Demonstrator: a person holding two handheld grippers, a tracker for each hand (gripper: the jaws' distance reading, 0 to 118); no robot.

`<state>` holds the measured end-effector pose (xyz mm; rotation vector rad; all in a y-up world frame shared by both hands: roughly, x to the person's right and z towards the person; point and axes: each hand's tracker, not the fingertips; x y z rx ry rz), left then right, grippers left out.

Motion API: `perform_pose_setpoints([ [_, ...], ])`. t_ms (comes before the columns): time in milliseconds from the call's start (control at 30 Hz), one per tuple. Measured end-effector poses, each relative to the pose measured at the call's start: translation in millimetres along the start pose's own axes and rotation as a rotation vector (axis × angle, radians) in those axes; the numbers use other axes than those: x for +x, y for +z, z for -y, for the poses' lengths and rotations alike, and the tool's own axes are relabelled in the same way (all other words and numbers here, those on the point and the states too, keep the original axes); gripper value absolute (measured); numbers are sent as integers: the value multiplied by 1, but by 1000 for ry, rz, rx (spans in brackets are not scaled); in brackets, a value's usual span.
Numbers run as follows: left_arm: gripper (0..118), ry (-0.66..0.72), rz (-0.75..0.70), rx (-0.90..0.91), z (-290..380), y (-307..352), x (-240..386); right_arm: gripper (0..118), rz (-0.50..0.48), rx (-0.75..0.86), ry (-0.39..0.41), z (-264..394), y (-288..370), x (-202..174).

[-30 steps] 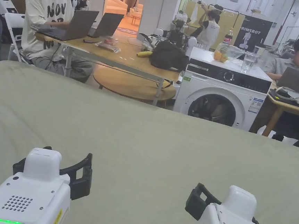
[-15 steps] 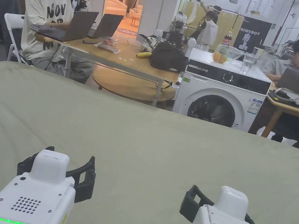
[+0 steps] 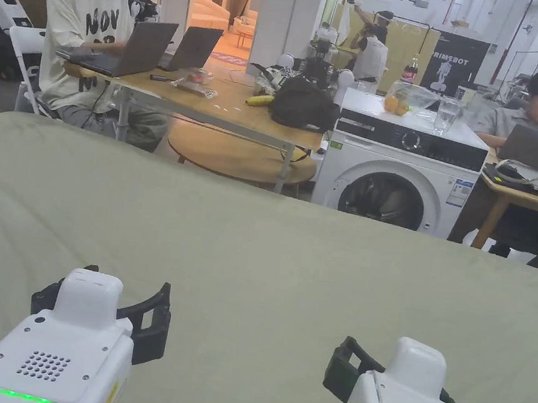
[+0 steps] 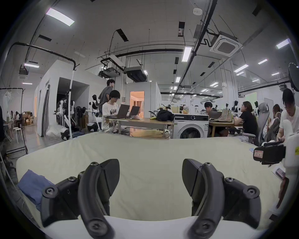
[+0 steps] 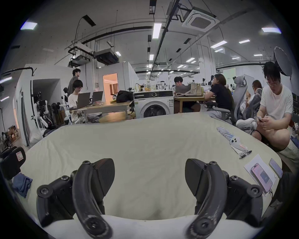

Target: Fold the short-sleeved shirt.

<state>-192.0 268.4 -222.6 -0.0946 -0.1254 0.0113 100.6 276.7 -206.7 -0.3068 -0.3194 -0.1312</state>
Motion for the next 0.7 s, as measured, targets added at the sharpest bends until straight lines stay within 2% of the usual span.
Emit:
perform_pose_setpoints([
  [267,80,5,13,-2,2,-1,1,91,-4,-7,-12,0,-3,5],
  [400,80,9,13,-2,2,-4,-1,91,-64,-49,-90,-6,-6,13],
  [633,80,-4,18,1,1,-8,-2,91,-120,-22,-41,-7,-5,11],
  [700,80,-3,20,5,1,-9,-2,91,-82,15,6,-6,-5,6],
])
